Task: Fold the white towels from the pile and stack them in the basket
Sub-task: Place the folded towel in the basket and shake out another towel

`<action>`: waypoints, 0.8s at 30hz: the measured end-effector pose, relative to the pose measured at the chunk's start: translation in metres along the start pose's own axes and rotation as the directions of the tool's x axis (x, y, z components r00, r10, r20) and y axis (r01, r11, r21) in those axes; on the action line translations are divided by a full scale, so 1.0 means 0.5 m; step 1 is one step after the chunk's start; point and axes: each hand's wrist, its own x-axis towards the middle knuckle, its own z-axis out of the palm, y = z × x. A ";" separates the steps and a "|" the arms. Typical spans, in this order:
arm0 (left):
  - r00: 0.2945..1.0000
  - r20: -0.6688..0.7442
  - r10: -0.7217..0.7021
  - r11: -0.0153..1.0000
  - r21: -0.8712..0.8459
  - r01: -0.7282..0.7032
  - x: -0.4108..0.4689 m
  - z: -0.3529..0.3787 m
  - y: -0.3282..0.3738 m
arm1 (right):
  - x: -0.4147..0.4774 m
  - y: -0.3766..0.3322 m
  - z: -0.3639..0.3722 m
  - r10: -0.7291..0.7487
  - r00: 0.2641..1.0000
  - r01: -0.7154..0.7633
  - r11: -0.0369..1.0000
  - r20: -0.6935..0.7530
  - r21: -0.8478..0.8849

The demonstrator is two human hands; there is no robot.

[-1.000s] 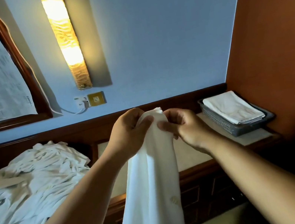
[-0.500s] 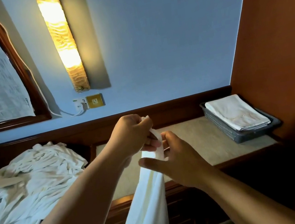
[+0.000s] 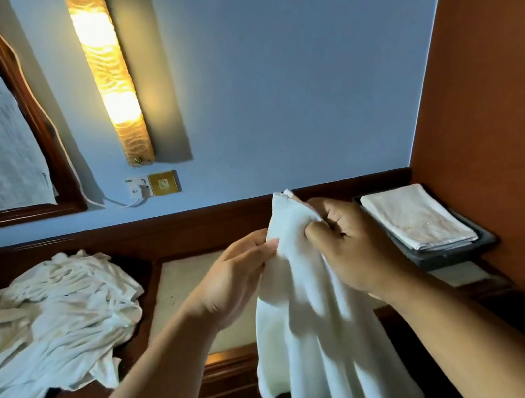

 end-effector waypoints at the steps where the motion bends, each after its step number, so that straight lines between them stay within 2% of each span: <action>1: 1.000 -0.010 -0.001 0.999 -0.044 0.000 -0.001 0.011 -0.011 | -0.001 0.001 -0.011 -0.003 1.000 0.002 1.000 -0.030 -0.009; 3: 0.995 -0.085 0.047 0.998 -0.031 -0.050 0.010 0.032 -0.019 | -0.003 0.005 -0.039 0.034 0.996 -0.036 0.999 -0.085 -0.023; 5: 0.971 -0.190 0.142 0.989 0.063 -0.132 0.017 0.058 -0.011 | -0.003 0.014 -0.063 0.101 0.988 -0.109 0.992 -0.117 -0.062; 8: 0.938 -0.207 0.279 0.940 0.258 -0.223 0.023 0.102 -0.002 | -0.005 0.025 -0.096 0.132 0.977 -0.161 0.970 -0.166 -0.181; 9: 0.931 -0.192 0.310 0.912 0.335 -0.235 0.022 0.111 -0.001 | -0.007 0.026 -0.101 0.096 0.979 -0.136 0.965 -0.181 -0.224; 11: 0.922 -0.138 0.361 0.844 0.469 -0.260 0.022 0.128 -0.002 | -0.010 0.024 -0.111 -0.062 0.986 0.004 0.938 -0.157 -0.346; 13: 0.918 -0.098 0.384 0.806 0.521 -0.282 0.022 0.140 -0.003 | -0.005 0.023 -0.121 -0.236 0.972 0.201 0.854 -0.012 -0.480; 16: 0.931 -0.062 0.361 0.831 0.475 -0.291 0.020 0.148 -0.002 | 0.002 0.024 -0.138 -0.336 0.929 0.360 0.735 0.154 -0.575; 18: 0.941 -0.053 0.333 0.863 0.418 -0.282 0.014 0.148 -0.007 | 0.002 0.029 -0.141 -0.346 0.917 0.396 0.726 0.198 -0.562; 21: 0.965 -0.064 0.255 0.937 0.262 -0.230 -0.001 0.144 -0.006 | -0.008 0.033 -0.134 -0.323 0.932 0.364 0.829 0.168 -0.426; 24: 0.975 -0.106 0.195 0.974 0.137 -0.180 -0.016 0.123 0.003 | -0.016 0.038 -0.121 -0.242 0.967 0.252 0.951 0.077 -0.180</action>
